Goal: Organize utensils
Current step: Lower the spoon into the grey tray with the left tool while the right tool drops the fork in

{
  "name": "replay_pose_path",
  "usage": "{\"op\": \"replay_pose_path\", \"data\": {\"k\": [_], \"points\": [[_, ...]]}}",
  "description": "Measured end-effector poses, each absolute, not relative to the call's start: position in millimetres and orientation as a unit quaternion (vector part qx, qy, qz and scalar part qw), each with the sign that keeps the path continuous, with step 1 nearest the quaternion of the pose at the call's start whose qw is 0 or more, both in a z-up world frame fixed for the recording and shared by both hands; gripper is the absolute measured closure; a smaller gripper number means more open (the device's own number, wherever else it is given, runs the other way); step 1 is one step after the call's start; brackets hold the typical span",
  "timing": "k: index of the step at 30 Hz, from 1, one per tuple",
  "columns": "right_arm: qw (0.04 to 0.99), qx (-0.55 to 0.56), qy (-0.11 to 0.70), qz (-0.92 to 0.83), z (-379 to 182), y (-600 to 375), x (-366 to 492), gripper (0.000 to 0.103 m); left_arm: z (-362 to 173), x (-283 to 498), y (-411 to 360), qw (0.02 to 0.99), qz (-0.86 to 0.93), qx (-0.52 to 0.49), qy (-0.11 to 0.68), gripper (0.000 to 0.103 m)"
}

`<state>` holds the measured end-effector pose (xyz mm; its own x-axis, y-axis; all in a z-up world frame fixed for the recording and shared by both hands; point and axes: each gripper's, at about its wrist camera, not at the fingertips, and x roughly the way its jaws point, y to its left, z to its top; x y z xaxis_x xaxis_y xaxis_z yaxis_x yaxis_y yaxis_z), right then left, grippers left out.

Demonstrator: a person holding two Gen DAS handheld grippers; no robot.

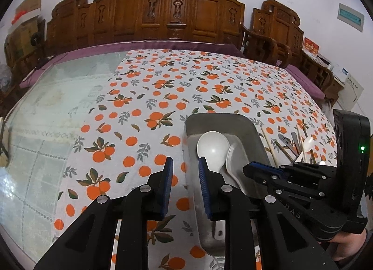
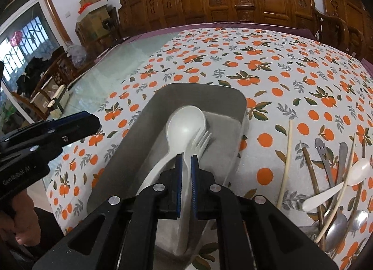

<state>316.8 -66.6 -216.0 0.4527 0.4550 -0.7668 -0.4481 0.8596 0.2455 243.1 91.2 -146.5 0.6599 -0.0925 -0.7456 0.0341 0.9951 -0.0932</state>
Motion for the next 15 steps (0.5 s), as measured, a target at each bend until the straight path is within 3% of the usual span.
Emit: {"op": "replay_pose_path", "data": {"k": [8,15], "points": [[0.873,-0.009,0.422,0.245,-178.8,-110.8,296.1,0.093,-137.3,238.4,75.8,0.914,-0.051,-0.036,0.401,0.081],[0.893,-0.028,0.413,0.176,-156.2,-196.0,268.7,0.093,-131.2,233.2,34.8,0.914,-0.091,-0.023,0.396,0.074]]}}
